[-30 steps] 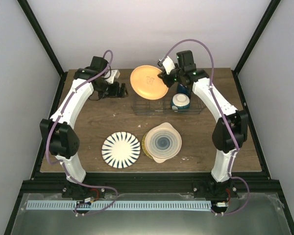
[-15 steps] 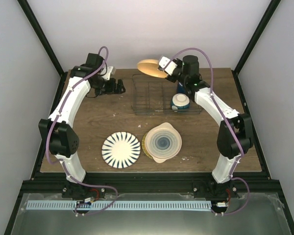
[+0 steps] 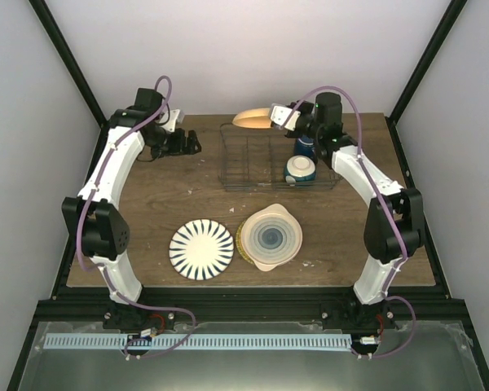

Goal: Load the mixed dishes into the dish rack

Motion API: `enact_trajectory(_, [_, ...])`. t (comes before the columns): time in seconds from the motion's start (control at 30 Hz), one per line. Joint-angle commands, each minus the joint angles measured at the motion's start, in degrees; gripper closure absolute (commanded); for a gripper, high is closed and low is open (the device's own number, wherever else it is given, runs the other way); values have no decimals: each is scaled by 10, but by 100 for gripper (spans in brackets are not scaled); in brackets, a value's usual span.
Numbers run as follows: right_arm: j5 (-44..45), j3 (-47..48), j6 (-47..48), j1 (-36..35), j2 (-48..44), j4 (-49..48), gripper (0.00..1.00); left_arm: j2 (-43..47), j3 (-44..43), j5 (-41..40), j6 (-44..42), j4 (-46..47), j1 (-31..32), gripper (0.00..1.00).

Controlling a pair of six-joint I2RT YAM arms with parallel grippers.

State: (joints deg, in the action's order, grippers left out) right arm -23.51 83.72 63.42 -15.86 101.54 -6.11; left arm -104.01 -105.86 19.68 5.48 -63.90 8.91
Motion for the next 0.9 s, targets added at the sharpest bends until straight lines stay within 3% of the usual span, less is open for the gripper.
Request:
enact_trajectory(0.0, [-34, 45, 40, 3, 12, 24, 99, -15, -9, 10, -11, -7, -6, 0])
enact_trajectory(0.87, [3, 26, 9, -12, 81, -2, 99, -45, -28, 16, -12, -14, -21, 0])
